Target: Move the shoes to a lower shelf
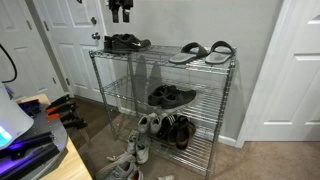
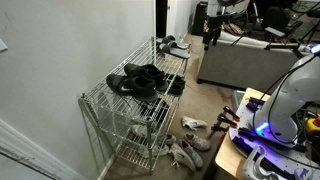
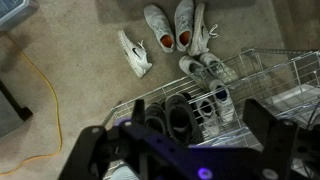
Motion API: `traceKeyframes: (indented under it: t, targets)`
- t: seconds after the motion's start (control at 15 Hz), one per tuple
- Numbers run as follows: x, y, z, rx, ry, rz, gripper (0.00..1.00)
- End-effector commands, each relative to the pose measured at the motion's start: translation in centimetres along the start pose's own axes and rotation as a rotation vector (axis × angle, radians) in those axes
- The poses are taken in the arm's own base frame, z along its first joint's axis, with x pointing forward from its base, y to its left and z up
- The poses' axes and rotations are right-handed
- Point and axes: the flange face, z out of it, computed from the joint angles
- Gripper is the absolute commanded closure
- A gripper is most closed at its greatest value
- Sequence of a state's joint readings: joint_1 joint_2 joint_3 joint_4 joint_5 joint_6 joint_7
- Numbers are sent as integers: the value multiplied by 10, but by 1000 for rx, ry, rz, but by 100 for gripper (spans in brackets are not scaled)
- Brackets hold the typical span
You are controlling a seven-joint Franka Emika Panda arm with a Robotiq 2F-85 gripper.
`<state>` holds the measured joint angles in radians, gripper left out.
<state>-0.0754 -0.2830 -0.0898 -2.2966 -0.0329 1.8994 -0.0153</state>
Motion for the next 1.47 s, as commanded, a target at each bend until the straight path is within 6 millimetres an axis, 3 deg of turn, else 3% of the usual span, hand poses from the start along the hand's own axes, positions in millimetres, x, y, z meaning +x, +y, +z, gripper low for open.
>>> traceKeyframes:
  t: [0.0, 0.47, 0.6, 0.73, 0.93, 1.4]
  targets:
    - [0, 0, 0, 0, -1, 0, 0]
    - [0, 0, 0, 0, -1, 0, 0]
    - [4, -10, 1, -3, 10, -13, 0]
    - [10, -32, 4, -17, 35, -45, 0]
    - [22, -83, 13, -32, 74, -127, 0]
    - [49, -217, 50, -4, 209, -144, 0]
